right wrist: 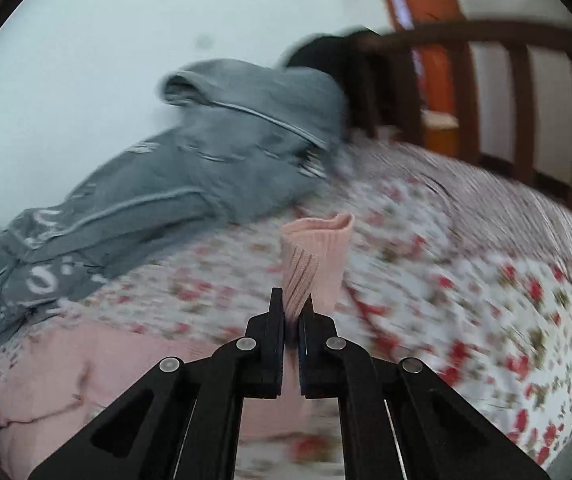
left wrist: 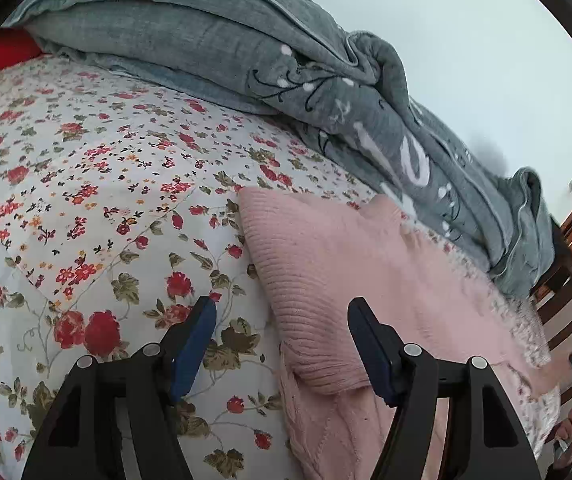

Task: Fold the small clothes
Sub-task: 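Grasp the other sleeve cuff with the right tool, then fold the held sleeve across the sweater body with the right tool, release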

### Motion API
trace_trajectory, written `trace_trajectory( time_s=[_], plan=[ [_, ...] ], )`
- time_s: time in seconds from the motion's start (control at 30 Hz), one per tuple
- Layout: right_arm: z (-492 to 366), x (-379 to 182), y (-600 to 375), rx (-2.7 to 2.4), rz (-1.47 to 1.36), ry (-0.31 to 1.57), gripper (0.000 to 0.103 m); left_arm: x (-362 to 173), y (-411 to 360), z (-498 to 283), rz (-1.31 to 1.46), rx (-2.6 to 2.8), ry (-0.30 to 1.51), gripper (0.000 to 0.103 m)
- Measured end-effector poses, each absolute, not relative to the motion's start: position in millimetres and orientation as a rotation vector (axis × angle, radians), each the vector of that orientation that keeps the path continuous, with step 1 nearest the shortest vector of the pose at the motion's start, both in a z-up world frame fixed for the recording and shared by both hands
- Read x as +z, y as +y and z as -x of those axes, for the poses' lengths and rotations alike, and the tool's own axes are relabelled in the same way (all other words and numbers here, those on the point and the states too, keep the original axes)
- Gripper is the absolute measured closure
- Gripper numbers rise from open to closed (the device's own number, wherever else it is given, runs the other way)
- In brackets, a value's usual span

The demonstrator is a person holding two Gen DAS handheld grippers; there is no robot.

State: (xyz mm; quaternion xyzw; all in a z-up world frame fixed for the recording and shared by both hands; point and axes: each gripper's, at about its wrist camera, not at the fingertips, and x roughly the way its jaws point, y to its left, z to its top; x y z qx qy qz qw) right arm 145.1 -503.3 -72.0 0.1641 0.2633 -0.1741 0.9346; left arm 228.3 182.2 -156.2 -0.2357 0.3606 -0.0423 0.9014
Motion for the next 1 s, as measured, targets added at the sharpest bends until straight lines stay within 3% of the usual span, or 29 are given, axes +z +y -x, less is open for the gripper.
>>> trace_trajectory(
  time_s=[0.3, 0.43, 0.63, 0.83, 0.93, 1.0],
  plan=[
    [-202, -4, -309, -0.053, -0.177, 0.458, 0.097, -148, 196, -212, 0.506, -0.064, 0.751, 0.033],
    [-221, 0, -208, 0.102, -0.163, 0.458, 0.097, -134, 234, -181, 0.411, 0.099, 0.682, 0.021],
    [-250, -34, -60, 0.305, -0.157, 0.561, 0.097, -149, 276, -161, 0.499, 0.087, 0.656, 0.021],
    [-267, -115, 29, 0.371, -0.067, 0.74, 0.097, -148, 267, -154, 0.483, 0.05, 0.628, 0.017],
    [-276, -149, 38, 0.452, -0.11, 0.907, 0.089, -149, 271, -155, 0.505, 0.04, 0.626, 0.017],
    [-277, -152, 35, 0.527, -0.138, 0.961, 0.073, -149, 272, -155, 0.51, 0.04, 0.622, 0.017]
  ],
)
